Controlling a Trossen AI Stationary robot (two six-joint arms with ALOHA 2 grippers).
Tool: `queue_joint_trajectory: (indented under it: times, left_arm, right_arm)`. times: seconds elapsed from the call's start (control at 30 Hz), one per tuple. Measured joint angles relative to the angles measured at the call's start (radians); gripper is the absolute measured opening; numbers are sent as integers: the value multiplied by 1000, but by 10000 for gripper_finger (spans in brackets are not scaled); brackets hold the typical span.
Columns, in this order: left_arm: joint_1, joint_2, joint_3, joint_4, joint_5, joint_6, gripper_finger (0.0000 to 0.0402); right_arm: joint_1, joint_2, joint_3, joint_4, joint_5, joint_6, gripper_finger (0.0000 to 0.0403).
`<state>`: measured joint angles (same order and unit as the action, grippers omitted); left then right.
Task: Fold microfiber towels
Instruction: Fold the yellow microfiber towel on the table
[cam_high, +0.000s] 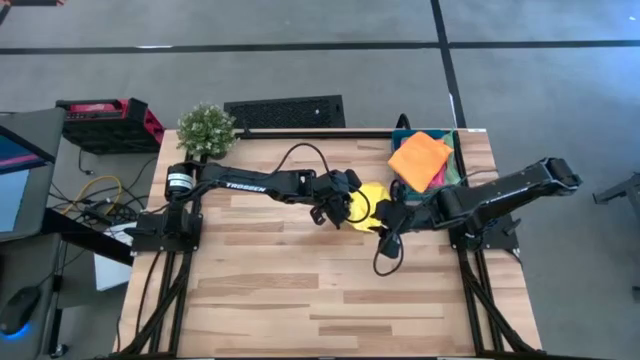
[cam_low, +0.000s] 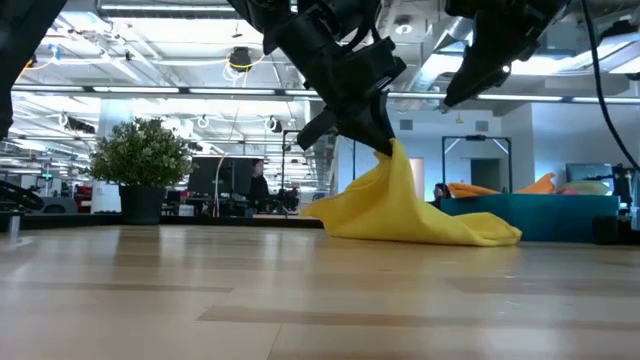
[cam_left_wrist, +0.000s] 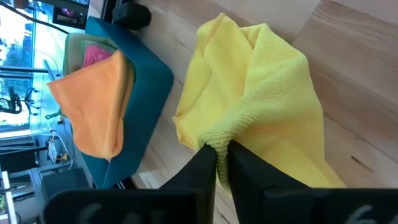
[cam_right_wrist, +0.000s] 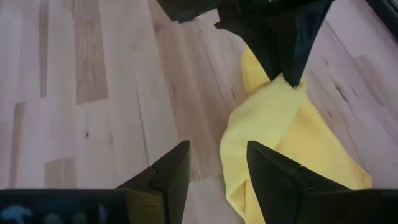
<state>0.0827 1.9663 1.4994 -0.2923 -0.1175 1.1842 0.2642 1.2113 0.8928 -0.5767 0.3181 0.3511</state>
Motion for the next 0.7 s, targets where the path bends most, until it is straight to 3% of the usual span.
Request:
queue_joint_trajectory:
  times: [0.37,0.57,0.7]
  left_arm:
    - [0,0,0,15,-1,-28,76]
    - [0,0,0,15,-2,-38,80]
    - [0,0,0,15,-2,-55,80]
  right_arm:
    - [-64,153,0,39,3,-19,182]
    - [-87,183,1,88,166,-11,182]
    - [-95,185,2,150,178,-22,182]
